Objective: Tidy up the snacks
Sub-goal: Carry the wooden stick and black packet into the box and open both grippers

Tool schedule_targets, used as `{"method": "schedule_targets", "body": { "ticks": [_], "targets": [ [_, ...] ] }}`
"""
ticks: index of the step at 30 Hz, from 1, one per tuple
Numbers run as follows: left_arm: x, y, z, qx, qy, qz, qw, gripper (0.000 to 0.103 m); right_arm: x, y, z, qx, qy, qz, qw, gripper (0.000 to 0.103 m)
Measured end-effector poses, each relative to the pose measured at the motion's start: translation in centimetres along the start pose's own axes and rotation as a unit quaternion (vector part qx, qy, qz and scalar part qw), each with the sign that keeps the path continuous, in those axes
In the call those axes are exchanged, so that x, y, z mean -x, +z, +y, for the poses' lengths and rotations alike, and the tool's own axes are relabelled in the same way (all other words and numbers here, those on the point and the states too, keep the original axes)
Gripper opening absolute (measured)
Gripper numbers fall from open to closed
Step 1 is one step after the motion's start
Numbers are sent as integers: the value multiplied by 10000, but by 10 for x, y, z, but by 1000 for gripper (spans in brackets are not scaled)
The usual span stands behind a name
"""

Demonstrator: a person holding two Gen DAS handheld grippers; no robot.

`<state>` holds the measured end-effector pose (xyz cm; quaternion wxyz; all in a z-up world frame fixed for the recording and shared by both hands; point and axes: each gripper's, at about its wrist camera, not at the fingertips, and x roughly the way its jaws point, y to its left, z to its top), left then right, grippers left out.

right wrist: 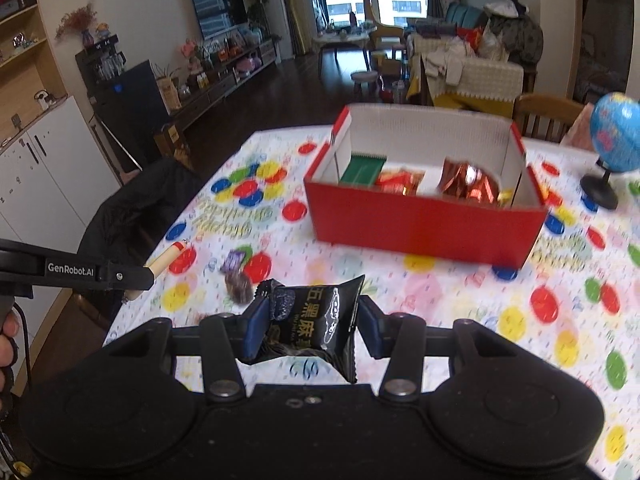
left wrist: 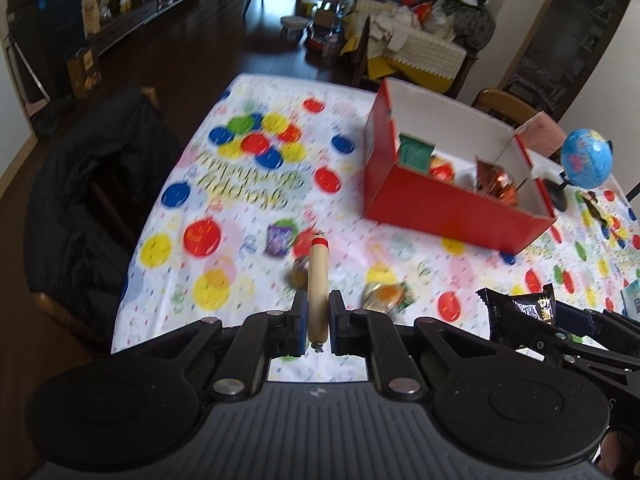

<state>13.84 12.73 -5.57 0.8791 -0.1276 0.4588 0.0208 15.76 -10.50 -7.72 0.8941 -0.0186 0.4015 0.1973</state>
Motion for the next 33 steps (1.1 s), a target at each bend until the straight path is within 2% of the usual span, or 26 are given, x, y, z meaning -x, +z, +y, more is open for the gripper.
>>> {"method": "schedule_targets", "body": {
  "ticks": [9,16,26,33],
  "targets": [
    [14,36,-39,-354,-116,-385,9986,10,16,39,-15,129,-107,-453,9988,46],
    [8,64,-73,-674,-181,-579,9959,10,12,62,-37,43,-220,-599,9980,46],
    [-36,95,-107,-885,-185,-486,9947,10,-13,89,-73,-2,-499,-641,9967,46],
    [-77,113,-119,-883,-124,-300,9956,10,-46,99,-100,-91,-627,-480,9968,46]
  ]
}}
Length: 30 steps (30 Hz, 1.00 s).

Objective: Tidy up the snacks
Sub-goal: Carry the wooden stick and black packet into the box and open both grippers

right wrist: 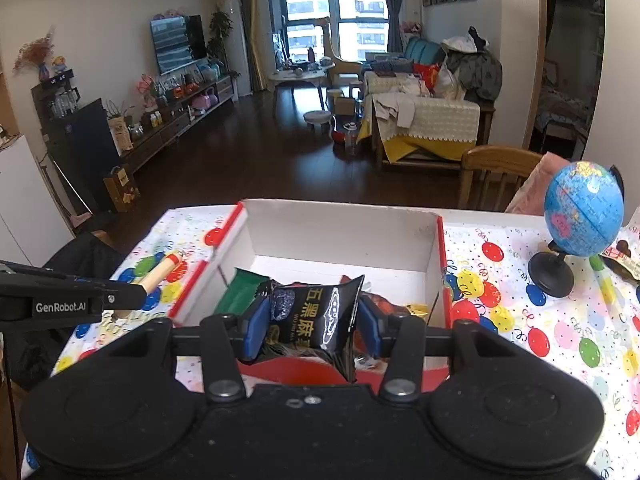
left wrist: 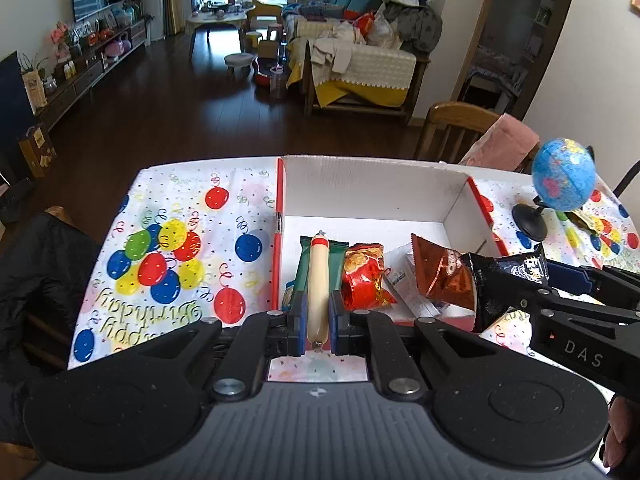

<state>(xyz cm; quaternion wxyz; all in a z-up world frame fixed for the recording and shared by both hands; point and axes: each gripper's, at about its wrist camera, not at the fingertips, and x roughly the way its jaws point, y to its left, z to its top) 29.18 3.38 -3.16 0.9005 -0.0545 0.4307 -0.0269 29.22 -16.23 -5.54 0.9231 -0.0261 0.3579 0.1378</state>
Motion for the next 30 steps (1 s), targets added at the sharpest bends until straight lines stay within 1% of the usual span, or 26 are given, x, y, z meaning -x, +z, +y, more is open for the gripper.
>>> {"method": "schedule_targets", "body": {
  "ticks": [8,15,24,30],
  "targets": [
    [-49,14,-4,-20,120,218,9997,10,-44,8,-15,98,-32,187,9998,46],
    [-88,20,-2,27,276,453,9986,10,-83,13,-22,61,98,370,9992,46],
    [-117,18,-10,-231,373,604,9972,10,-115,10,-19,345,290,569,9974,46],
    [-128,16,-12,-256,479,720,9959,10,-126,9,-19,388,338,656,9965,47]
  ]
}}
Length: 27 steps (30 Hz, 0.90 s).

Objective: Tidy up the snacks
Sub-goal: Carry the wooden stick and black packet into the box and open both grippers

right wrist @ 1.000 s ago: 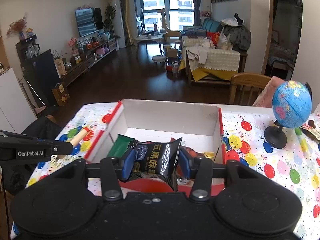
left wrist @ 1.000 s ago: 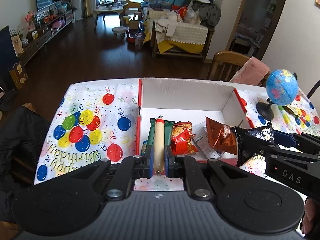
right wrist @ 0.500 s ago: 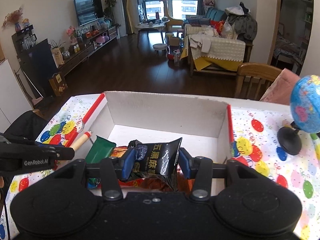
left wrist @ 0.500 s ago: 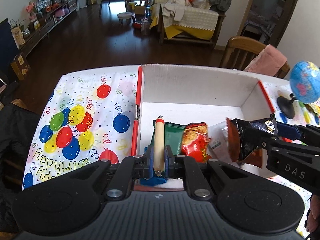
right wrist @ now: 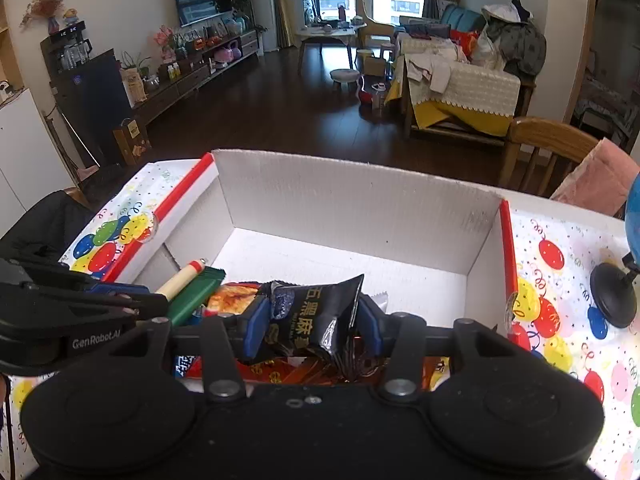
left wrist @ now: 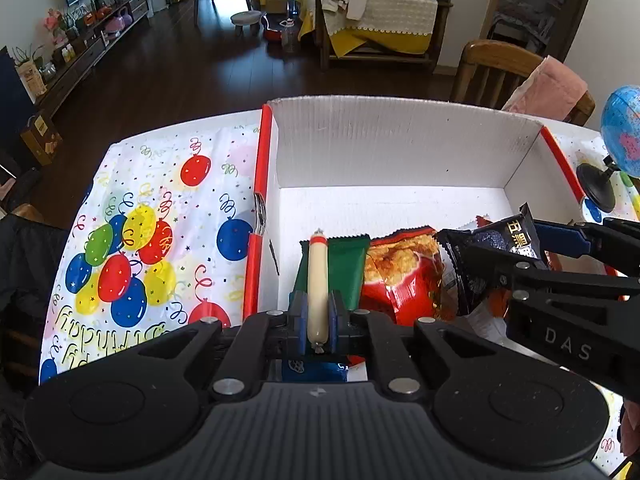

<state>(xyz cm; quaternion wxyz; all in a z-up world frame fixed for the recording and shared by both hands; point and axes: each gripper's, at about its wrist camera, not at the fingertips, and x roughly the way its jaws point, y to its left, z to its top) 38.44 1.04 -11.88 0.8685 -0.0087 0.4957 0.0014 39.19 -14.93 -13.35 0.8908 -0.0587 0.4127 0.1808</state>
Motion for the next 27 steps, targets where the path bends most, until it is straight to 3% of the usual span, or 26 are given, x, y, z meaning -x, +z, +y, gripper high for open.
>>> {"method": "schedule_targets", "body": {
  "ticks": [17,23,27],
  "targets": [
    [17,-2,-2,167,165,124,9996,12,7,-1,-11,-74,367,-44,9993,64],
    [32,-6,-4,123,53,44,9999,14,23,-5,-8,-112,396,-102,9991,65],
    [47,-9,-6,58,-59,-102,9999,15,37,-6,-6,-157,369,-198,9990,73]
  ]
}}
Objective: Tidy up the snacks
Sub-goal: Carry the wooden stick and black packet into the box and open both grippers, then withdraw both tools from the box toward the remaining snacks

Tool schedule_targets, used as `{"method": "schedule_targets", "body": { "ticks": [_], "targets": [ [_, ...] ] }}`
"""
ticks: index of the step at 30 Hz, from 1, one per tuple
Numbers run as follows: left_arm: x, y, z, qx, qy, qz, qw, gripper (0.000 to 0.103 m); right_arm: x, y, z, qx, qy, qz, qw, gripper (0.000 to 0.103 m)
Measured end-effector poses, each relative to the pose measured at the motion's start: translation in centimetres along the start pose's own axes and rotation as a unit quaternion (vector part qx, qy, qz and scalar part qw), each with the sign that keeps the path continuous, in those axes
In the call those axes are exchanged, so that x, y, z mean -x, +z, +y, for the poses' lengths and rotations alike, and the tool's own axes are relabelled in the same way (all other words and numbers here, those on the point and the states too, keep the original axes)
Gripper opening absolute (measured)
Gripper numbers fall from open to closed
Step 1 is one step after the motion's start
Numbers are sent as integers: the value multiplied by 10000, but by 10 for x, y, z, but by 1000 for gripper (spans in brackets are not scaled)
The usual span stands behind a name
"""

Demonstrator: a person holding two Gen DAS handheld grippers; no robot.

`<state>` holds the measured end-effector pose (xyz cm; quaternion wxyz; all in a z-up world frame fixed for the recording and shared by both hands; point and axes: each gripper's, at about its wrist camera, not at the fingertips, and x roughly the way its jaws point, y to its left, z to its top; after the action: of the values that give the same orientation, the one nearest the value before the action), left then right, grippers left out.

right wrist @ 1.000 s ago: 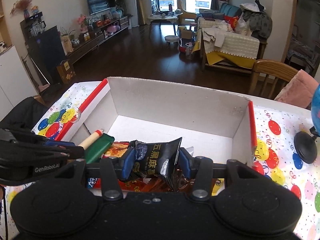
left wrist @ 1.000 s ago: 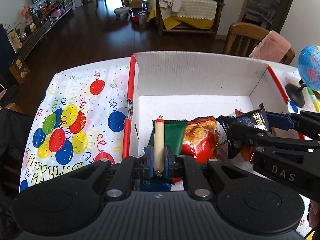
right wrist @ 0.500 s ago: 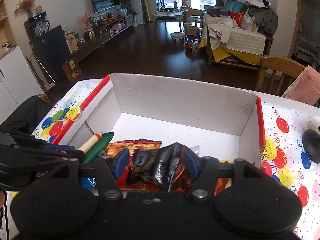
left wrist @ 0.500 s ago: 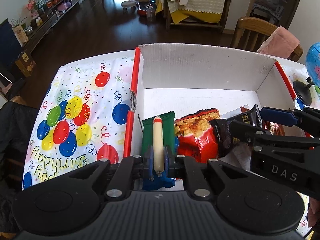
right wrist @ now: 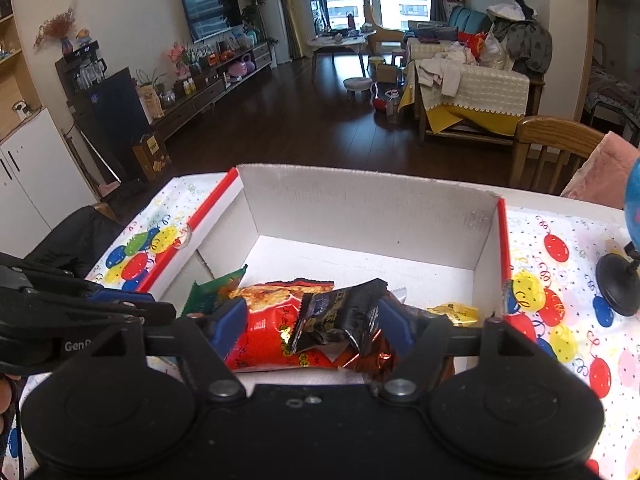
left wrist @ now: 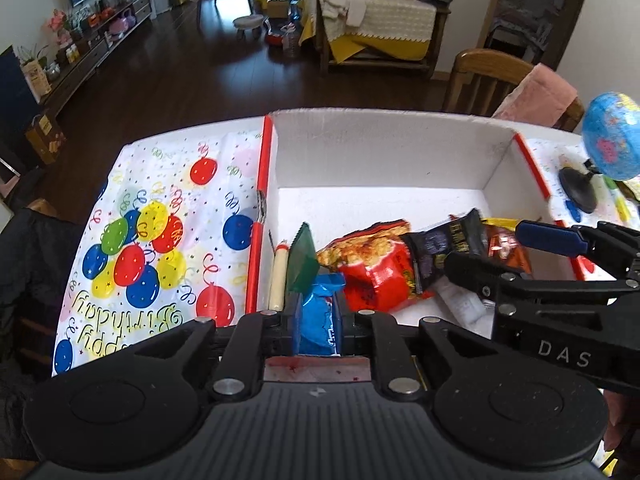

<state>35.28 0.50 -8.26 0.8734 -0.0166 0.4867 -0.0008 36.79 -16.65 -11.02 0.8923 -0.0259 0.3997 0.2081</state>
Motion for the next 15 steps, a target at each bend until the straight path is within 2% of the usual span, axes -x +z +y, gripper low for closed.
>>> {"method": "schedule_targets", "body": {
  "ticks": [2,4,8,10,12,15],
  "targets": [
    [6,-2,1,9,-85,-46,10000,17,8,-1,3,4,-25,-33,10000,73],
    [13,-5,4,11,-167,-105,9998,27,16,-3,8,-15,-81,-75,9999,75],
    [27,-12,12,38,-349,-201,9992,36,34,-7,19,-26,-159,-149,9998,80],
    [35,-17,17,56,-424,-288,9987,50,43,-10,25,-38,-209,-201,9996,82],
    [43,-21,23,70,-503,-343,9981,54,51,-11,30,-84,-236,-235,9994,83],
    [54,-28,30,41,-583,-394,9975,56,62,-16,42,-117,-298,-304,9990,89]
  ]
}}
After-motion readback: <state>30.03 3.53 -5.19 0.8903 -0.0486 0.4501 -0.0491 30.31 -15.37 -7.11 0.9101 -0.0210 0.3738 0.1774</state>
